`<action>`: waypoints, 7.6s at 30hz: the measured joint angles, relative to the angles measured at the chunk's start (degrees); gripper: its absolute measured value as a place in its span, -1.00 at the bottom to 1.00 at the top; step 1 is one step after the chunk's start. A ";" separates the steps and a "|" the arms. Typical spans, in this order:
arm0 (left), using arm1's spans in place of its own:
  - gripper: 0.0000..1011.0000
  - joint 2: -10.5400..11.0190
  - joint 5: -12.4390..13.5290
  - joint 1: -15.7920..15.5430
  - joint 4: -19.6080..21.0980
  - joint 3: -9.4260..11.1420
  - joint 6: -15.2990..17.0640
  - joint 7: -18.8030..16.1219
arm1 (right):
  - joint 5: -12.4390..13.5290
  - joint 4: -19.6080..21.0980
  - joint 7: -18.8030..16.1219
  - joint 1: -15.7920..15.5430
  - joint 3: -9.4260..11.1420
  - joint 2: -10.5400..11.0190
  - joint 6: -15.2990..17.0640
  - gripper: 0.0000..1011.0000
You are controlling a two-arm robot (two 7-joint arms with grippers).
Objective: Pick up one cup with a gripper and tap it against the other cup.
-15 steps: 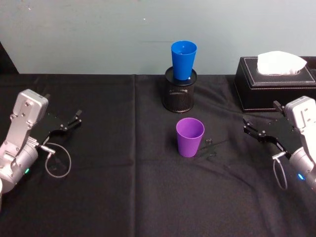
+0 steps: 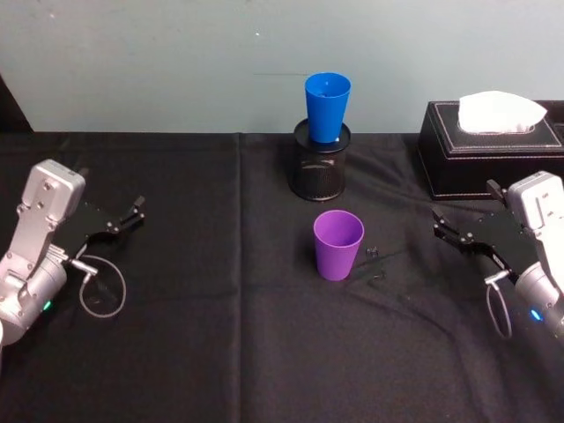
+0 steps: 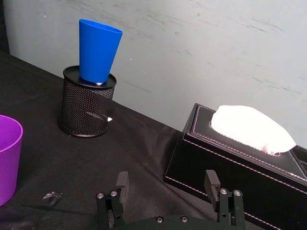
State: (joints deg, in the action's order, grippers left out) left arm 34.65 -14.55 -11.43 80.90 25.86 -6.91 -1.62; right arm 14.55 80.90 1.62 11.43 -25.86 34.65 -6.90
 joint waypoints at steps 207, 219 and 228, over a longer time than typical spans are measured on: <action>0.99 0.00 0.01 0.00 0.00 0.00 0.00 0.00 | 8.91 8.44 -28.80 8.64 3.34 -8.75 15.75 0.45; 0.99 0.00 0.01 0.00 0.00 0.00 0.00 0.00 | 8.82 8.32 -28.86 8.58 3.41 -8.94 15.58 0.45; 0.99 0.00 0.01 0.00 0.00 0.00 0.00 0.00 | 8.78 8.25 -28.89 8.54 3.46 -8.98 15.44 0.45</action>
State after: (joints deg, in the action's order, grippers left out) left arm 34.65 -14.55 -11.43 80.90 25.86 -6.91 -1.62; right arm 23.33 89.15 -27.27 19.97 -22.40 25.66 8.54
